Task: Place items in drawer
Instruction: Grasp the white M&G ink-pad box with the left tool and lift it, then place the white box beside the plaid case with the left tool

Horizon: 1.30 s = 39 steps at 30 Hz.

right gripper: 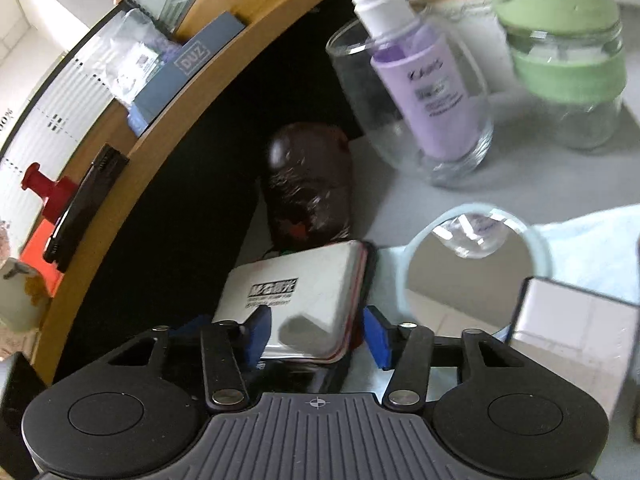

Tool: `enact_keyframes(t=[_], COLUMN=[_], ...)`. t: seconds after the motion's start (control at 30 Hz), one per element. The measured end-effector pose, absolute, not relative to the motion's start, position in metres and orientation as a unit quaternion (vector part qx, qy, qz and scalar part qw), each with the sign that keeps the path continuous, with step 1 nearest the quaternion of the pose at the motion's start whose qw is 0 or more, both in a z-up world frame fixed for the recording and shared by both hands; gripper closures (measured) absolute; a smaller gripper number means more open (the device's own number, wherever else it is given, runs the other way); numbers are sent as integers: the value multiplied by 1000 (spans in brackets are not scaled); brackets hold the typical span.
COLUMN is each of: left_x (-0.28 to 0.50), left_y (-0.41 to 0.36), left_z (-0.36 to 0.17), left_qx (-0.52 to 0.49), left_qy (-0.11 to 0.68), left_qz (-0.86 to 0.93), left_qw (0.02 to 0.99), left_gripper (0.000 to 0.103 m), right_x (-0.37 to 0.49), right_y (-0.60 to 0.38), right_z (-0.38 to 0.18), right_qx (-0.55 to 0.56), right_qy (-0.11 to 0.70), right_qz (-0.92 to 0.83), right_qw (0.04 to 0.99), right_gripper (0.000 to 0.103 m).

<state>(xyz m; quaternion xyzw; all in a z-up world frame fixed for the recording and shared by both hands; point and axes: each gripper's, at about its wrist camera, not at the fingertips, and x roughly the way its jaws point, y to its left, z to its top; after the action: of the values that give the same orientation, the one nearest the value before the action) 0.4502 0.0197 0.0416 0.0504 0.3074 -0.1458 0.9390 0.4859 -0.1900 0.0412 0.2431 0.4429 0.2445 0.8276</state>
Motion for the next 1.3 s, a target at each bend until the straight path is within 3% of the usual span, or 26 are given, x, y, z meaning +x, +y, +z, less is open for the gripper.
enact_keyframes(t=[0.1,0.27,0.77,1.3], left_x=[453,447,418,414], left_y=[21,19,-37,-116], left_z=[42,44,50,33], left_qx=[45,49,57,69], left_qy=[309,303,280,282], left_qz=[-145,-149,-185,-244], left_qw=[939,940,940,925], left_gripper=[14,28,38,38], right_x=[485,477,435,398], right_y=[-193,-200,-266,-336], right_z=[39,50,73,69], right_qx=[248,235,241,248], right_qy=[441,420,394,378], right_qz=[239,238,229,170], right_qw=[829,844,857,876], right_gripper=[63,65,67,67])
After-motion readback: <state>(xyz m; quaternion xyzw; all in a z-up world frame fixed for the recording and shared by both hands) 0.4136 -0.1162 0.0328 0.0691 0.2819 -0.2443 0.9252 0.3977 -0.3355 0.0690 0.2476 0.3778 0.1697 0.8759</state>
